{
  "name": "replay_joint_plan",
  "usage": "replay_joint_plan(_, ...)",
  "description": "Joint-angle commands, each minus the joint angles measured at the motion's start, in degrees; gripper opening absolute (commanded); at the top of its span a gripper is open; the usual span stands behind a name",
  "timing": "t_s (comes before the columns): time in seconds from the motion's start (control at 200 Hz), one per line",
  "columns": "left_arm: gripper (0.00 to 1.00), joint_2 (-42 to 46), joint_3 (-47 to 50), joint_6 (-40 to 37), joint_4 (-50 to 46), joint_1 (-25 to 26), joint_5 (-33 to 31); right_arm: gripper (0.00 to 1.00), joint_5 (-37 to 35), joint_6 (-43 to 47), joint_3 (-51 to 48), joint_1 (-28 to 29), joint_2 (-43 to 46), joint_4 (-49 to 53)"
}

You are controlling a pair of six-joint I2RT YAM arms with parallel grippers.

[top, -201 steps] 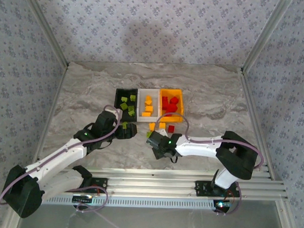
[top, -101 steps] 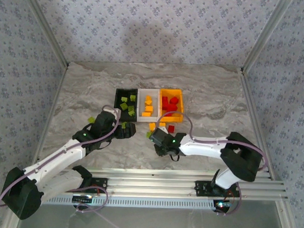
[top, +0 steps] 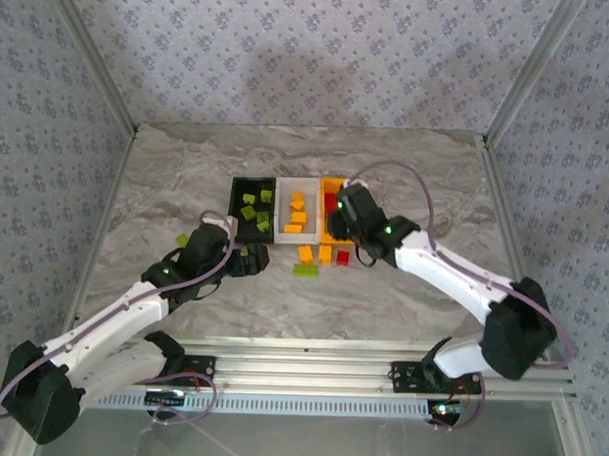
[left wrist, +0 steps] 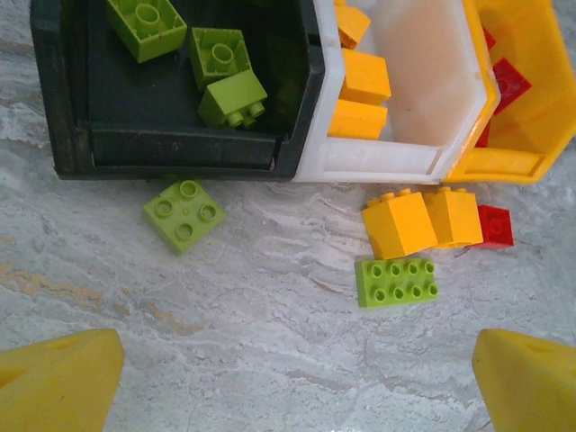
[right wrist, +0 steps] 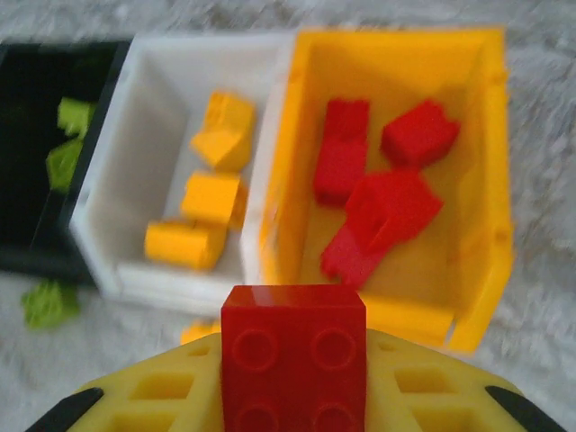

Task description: Sort the legos into containers by color

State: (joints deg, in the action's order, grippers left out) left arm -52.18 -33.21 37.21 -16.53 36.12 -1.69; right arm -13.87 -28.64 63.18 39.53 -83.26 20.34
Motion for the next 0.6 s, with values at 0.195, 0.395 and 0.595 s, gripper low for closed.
replay_joint_plan(0.195,1.0,3.73,-0.15,1.41,-2.36,0.03,-2.87,0.37,-2.51,0.55,17.95,-5.76,-18.89,3.16)
replay_joint_plan(0.395,1.0,5.02,-0.1,1.72,-3.14,0.05,-3.85,0.58,-2.96,-0.14,25.5,-7.2,-24.22,5.6)
replay_joint_plan(0.595,1.0,5.57,-0.25,2.36,-4.53,-0.01,-6.08,0.76,-3.38,0.08,22.45,-6.71,-18.71,1.66)
